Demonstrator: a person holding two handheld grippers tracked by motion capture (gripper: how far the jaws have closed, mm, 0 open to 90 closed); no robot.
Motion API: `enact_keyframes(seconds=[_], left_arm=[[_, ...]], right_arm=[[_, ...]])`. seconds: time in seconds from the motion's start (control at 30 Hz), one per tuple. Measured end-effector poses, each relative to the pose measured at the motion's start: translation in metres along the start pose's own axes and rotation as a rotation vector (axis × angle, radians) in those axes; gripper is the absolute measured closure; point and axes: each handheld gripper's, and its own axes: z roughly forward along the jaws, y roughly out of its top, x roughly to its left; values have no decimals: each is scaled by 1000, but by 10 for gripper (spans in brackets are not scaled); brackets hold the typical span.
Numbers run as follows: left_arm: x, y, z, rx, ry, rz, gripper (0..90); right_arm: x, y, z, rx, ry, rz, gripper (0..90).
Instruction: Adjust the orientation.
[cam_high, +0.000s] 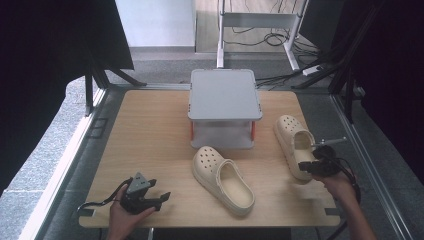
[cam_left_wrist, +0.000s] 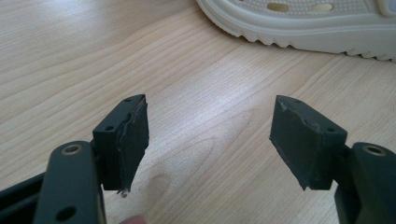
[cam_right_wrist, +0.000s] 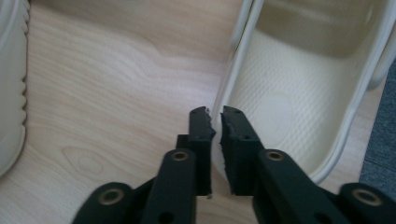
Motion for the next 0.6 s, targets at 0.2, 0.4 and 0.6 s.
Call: enact_keyframes(seconds=[0.2, 0.4, 0.6], left_arm=[[0, 0, 0, 1, 1, 1, 286], [0, 0, 0, 2, 2, 3, 286], [0, 0, 0, 3, 3, 3, 286]], right_arm=[[-5, 20, 6, 9, 12, -6, 678], [-10, 41, 16, 20, 12, 16, 671], [-12, 48, 24, 26, 10, 23, 667]])
